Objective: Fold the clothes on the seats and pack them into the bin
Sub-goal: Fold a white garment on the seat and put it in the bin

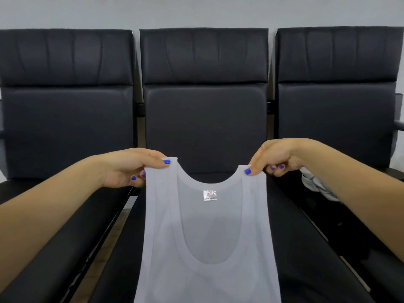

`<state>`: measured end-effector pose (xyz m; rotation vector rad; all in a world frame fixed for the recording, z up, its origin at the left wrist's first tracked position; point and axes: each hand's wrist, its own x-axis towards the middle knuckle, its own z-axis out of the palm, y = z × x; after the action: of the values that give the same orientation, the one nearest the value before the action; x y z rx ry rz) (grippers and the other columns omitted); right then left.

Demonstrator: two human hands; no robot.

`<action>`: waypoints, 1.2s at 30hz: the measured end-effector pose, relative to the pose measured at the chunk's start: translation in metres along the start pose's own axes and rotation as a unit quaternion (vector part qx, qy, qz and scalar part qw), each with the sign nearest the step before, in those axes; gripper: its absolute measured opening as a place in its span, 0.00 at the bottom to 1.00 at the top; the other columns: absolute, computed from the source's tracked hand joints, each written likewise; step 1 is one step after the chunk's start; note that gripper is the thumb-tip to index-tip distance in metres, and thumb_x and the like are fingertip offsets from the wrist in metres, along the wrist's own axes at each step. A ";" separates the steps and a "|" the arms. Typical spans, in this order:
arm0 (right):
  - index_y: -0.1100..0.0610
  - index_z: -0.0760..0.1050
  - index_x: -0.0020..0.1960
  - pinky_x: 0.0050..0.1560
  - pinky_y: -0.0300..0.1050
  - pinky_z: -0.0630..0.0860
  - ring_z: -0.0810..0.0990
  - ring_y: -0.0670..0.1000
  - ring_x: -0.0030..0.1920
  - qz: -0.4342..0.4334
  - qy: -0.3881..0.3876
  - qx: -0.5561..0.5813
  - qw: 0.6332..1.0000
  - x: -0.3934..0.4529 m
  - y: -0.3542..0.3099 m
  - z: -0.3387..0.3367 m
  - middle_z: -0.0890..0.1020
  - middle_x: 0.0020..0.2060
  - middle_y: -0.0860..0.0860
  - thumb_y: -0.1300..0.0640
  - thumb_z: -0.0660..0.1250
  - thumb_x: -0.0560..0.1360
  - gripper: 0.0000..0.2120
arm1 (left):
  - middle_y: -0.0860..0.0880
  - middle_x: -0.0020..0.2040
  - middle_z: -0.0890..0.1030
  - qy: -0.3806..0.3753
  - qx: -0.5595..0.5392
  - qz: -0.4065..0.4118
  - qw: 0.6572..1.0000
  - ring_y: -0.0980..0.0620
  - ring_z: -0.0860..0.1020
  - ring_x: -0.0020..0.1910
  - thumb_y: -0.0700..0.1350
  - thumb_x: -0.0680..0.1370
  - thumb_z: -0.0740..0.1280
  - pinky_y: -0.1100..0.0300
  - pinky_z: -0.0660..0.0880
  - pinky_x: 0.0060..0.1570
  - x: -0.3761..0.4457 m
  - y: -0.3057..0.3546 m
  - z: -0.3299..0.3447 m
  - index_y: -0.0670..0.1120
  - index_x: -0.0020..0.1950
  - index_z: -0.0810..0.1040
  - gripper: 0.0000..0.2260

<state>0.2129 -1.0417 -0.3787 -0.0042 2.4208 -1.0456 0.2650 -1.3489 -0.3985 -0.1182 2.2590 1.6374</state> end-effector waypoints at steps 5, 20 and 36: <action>0.69 0.76 0.59 0.31 0.40 0.81 0.85 0.54 0.36 0.043 0.035 0.058 0.997 0.070 0.001 0.021 0.81 0.50 0.61 0.68 0.69 0.73 0.14 | 0.45 0.39 0.81 0.114 0.040 -0.055 0.991 0.56 0.77 0.25 0.36 0.76 0.69 0.66 0.73 0.23 0.068 -0.019 0.005 0.39 0.52 0.80 0.06; 0.62 0.74 0.49 0.42 0.46 0.73 0.77 0.55 0.45 -0.016 0.383 -0.094 0.919 0.282 0.024 0.066 0.74 0.58 0.59 0.63 0.64 0.77 0.03 | 0.43 0.50 0.80 0.361 0.171 0.095 0.912 0.48 0.78 0.48 0.37 0.79 0.64 0.58 0.76 0.45 0.272 -0.077 0.013 0.44 0.47 0.76 0.04; 0.58 0.72 0.61 0.43 0.43 0.71 0.76 0.56 0.51 -0.081 0.085 -0.307 0.944 0.191 0.018 0.081 0.77 0.50 0.53 0.48 0.59 0.77 0.19 | 0.60 0.61 0.75 0.059 0.286 0.052 0.955 0.64 0.74 0.56 0.44 0.81 0.59 0.77 0.68 0.51 0.027 -0.130 0.065 0.59 0.64 0.68 0.14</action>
<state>0.0848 -1.1215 -0.5227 -0.3408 2.8446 -0.3186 0.2895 -1.3275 -0.5420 0.0500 2.7719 0.9759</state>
